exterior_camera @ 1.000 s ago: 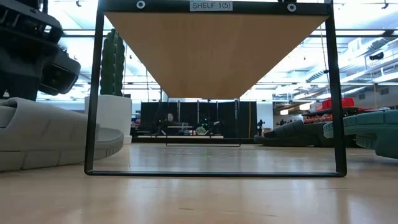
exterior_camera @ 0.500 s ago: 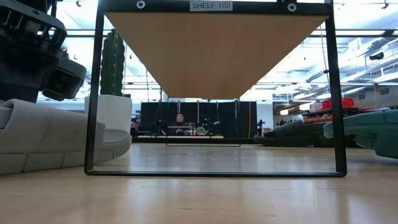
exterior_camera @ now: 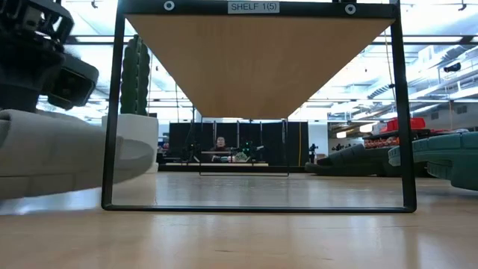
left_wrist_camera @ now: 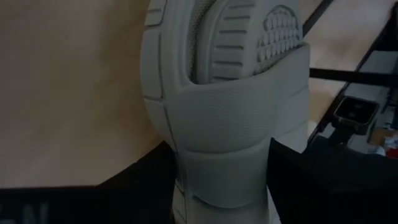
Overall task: Pick and place slippers onto the shelf
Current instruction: Put the gray pair of slippers on the shelf
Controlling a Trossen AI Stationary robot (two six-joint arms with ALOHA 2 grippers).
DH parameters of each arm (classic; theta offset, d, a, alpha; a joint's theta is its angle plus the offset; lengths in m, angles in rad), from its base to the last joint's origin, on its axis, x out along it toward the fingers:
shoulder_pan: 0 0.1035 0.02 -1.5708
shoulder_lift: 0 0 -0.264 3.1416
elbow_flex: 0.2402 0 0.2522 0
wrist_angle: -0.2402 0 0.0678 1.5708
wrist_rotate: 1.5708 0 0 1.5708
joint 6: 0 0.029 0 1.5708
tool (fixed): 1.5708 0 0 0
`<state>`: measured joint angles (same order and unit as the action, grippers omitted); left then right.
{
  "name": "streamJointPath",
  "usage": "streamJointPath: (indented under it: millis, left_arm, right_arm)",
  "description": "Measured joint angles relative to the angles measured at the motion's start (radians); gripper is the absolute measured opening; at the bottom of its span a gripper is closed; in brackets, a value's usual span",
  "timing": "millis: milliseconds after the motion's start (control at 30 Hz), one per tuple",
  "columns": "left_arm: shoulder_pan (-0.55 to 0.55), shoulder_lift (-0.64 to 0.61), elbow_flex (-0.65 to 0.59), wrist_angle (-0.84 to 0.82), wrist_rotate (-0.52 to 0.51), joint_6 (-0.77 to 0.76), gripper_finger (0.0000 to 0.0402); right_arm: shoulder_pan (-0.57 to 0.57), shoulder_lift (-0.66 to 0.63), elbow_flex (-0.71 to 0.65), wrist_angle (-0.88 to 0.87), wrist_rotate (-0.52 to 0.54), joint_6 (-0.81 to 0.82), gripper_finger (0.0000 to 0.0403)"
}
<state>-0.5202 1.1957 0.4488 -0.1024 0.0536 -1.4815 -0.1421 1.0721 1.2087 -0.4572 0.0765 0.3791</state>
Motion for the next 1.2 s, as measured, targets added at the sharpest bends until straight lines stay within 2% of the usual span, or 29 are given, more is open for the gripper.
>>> streamJointPath:
  millis: [200,867,1200]
  left_arm:
    - [-0.001,-0.104,-0.001,-0.119,0.023,-0.011,0.0209]
    - [0.008,-0.568,0.0,-0.291,0.02,-0.028,0.0207]
    - [0.008,-0.761,0.0,-0.231,-0.134,0.03,0.0207]
  right_arm:
    - [0.0,0.0,0.0,0.0,0.0,-0.005,0.002]
    - [0.0,0.0,0.0,0.0,0.0,-0.006,0.002]
    - [0.001,0.0,0.0,0.0,-0.004,-0.005,0.002]
